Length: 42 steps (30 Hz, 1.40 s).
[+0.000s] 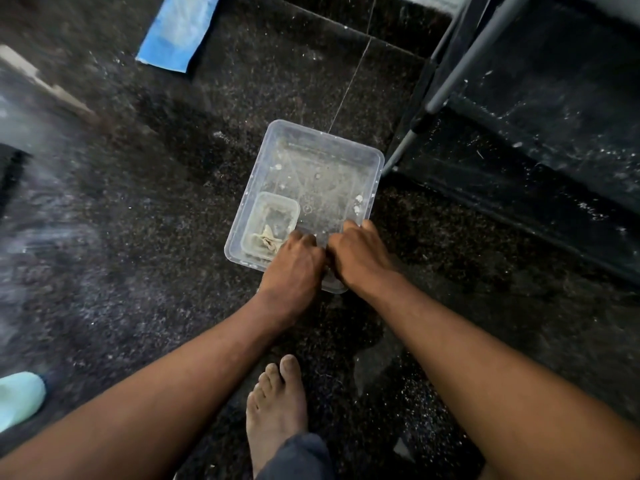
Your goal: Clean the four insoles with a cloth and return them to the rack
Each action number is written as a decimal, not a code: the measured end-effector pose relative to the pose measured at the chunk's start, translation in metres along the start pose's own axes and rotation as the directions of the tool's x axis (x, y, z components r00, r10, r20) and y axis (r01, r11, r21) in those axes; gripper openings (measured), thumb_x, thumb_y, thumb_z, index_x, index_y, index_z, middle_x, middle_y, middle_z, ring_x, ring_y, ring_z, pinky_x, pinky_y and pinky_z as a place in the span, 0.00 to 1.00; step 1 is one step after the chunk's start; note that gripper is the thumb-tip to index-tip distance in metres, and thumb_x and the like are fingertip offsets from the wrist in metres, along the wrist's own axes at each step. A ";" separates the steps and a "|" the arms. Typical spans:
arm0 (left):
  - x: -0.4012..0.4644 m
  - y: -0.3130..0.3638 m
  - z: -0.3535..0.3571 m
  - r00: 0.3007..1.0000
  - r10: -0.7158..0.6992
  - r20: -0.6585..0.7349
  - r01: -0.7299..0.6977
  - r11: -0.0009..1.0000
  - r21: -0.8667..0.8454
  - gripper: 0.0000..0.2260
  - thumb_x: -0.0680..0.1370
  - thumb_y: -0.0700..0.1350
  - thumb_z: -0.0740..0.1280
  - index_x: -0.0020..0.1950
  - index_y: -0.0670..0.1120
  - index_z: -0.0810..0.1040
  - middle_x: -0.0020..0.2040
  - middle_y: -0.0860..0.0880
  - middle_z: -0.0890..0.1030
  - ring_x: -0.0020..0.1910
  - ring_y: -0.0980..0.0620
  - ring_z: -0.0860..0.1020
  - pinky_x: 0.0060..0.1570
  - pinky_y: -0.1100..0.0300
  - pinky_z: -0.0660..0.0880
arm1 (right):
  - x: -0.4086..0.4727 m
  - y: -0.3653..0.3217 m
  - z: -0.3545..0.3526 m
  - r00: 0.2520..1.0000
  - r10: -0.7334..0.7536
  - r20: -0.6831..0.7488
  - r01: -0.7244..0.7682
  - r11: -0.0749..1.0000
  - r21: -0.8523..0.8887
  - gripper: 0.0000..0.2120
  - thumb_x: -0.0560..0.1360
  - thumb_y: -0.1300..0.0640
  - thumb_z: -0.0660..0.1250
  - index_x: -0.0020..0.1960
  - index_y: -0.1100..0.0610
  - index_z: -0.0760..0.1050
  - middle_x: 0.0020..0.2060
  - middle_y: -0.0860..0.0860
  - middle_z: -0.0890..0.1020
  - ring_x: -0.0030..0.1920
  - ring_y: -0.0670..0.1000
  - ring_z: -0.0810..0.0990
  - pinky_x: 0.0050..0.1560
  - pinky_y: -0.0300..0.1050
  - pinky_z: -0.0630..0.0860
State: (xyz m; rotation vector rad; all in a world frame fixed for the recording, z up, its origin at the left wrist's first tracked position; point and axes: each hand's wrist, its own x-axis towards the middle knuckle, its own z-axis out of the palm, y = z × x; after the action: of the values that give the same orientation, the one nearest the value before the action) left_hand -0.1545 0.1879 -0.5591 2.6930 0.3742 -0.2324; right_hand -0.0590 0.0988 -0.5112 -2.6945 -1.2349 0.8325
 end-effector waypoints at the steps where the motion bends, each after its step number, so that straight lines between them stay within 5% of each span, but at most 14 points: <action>1: 0.000 -0.001 0.000 1.000 -0.005 0.007 0.005 1.000 -0.009 0.08 0.76 0.39 0.71 0.53 0.43 0.85 0.48 0.40 0.80 0.54 0.40 0.76 0.52 0.50 0.75 | 0.001 0.000 -0.002 1.000 -0.003 0.005 0.003 1.000 0.004 0.11 0.80 0.55 0.61 0.56 0.57 0.79 0.55 0.57 0.77 0.62 0.56 0.69 0.60 0.45 0.63; 4: 0.001 -0.006 0.002 1.000 -0.015 0.019 0.015 1.000 -0.018 0.06 0.75 0.40 0.72 0.50 0.40 0.85 0.48 0.40 0.80 0.55 0.40 0.75 0.52 0.51 0.74 | 0.001 0.000 -0.005 0.999 0.014 0.043 -0.013 1.000 -0.013 0.10 0.80 0.55 0.61 0.55 0.56 0.79 0.49 0.55 0.74 0.62 0.57 0.68 0.62 0.49 0.62; 14: -0.004 -0.015 -0.007 0.999 -0.034 0.016 0.035 0.995 -0.090 0.11 0.71 0.39 0.77 0.53 0.40 0.85 0.51 0.42 0.80 0.55 0.41 0.74 0.53 0.48 0.75 | 0.009 0.011 0.013 0.992 0.123 0.016 -0.124 0.987 0.098 0.12 0.79 0.59 0.58 0.56 0.57 0.78 0.58 0.58 0.74 0.60 0.60 0.67 0.59 0.49 0.64; 20: -0.005 -0.023 -0.014 0.993 -0.103 -0.054 0.093 0.982 -0.162 0.12 0.71 0.34 0.76 0.54 0.39 0.86 0.48 0.40 0.81 0.52 0.38 0.77 0.50 0.45 0.76 | 0.032 0.020 0.030 0.978 0.209 0.002 -0.203 0.949 0.241 0.07 0.73 0.59 0.65 0.45 0.54 0.81 0.45 0.53 0.82 0.53 0.56 0.78 0.48 0.45 0.72; 24: 0.002 -0.021 -0.015 0.987 -0.143 -0.079 0.127 0.975 -0.183 0.08 0.74 0.36 0.73 0.53 0.39 0.85 0.49 0.39 0.81 0.53 0.37 0.77 0.51 0.43 0.76 | 0.034 0.019 0.038 0.975 0.222 0.026 -0.221 0.940 0.261 0.07 0.71 0.57 0.65 0.46 0.54 0.80 0.47 0.55 0.81 0.54 0.57 0.77 0.47 0.46 0.70; 34: -0.025 0.000 -0.005 0.989 -0.097 -0.108 0.078 0.983 -0.167 0.14 0.79 0.45 0.59 0.52 0.40 0.82 0.50 0.41 0.77 0.49 0.39 0.77 0.50 0.41 0.76 | 0.006 0.021 0.036 0.976 0.059 -0.209 -0.001 0.965 0.264 0.08 0.68 0.65 0.70 0.43 0.55 0.84 0.41 0.54 0.83 0.48 0.56 0.78 0.49 0.49 0.78; 42: -0.023 0.000 -0.012 0.983 -0.137 -0.122 0.119 0.983 -0.143 0.08 0.77 0.37 0.68 0.54 0.40 0.84 0.52 0.41 0.79 0.51 0.38 0.77 0.52 0.42 0.77 | -0.007 0.026 0.039 0.972 0.010 -0.236 0.054 0.962 0.267 0.05 0.67 0.66 0.69 0.41 0.59 0.80 0.39 0.55 0.80 0.46 0.58 0.77 0.46 0.49 0.76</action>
State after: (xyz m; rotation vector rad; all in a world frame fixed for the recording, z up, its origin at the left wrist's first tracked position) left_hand -0.1750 0.1874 -0.5436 2.5602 0.5834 -0.0639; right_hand -0.0646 0.0704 -0.5489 -2.4681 -1.0149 0.6049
